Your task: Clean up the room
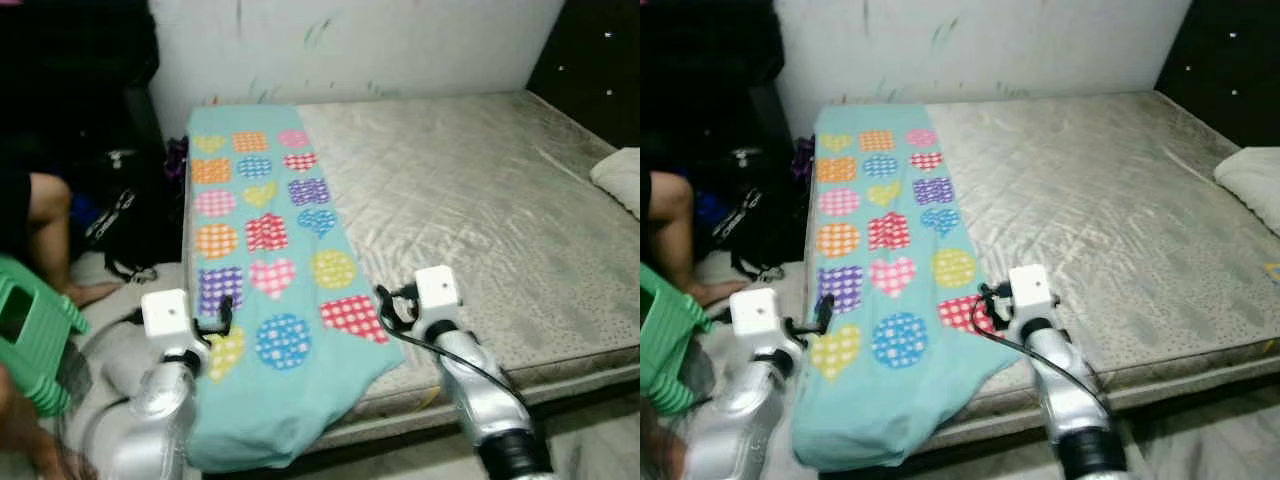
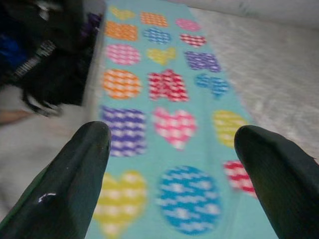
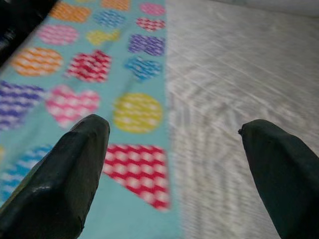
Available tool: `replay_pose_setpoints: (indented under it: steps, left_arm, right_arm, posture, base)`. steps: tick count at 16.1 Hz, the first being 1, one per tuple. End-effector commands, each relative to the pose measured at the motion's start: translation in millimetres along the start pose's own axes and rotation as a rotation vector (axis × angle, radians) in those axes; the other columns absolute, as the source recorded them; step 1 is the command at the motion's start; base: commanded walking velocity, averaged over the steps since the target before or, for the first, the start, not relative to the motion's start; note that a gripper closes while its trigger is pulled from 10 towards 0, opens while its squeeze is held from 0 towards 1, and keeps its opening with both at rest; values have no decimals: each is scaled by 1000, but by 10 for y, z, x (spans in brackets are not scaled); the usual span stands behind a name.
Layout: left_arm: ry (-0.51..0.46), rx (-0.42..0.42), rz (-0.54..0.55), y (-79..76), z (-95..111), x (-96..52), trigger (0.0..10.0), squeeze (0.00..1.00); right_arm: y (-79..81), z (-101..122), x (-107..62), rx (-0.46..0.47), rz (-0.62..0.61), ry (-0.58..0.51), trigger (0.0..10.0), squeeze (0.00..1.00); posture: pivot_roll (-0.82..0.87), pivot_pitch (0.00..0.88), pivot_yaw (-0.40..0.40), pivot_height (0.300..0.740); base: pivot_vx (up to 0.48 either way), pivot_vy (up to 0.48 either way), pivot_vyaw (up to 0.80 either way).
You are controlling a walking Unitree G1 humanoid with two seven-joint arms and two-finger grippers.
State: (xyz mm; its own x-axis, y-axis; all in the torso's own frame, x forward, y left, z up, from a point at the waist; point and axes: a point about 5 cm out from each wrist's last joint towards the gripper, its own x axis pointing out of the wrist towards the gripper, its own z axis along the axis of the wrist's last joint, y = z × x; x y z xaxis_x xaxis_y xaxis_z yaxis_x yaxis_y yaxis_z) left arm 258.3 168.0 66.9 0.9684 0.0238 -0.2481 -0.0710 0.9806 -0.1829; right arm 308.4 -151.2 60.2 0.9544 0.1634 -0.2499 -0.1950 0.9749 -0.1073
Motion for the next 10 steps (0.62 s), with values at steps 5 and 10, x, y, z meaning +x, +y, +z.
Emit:
replay_pose_setpoints:
  steps: [5, 10]
  left_arm:
    - [-10, 11, -9, -20, 33, 1, 10000, 0]
    - [-28, 3, -23, -30, 52, 0, 10000, 0]
  right_arm:
    - [-9, 49, 5, 8, 2, -21, 10000, 0]
    - [-11, 33, 3, 5, 3, -16, 10000, 0]
  posture:
    - [-75, 0, -29, 740]
    - [-77, 0, -28, 740]
  base:
    - [0, -452, 0]
    - [0, -76, 0]
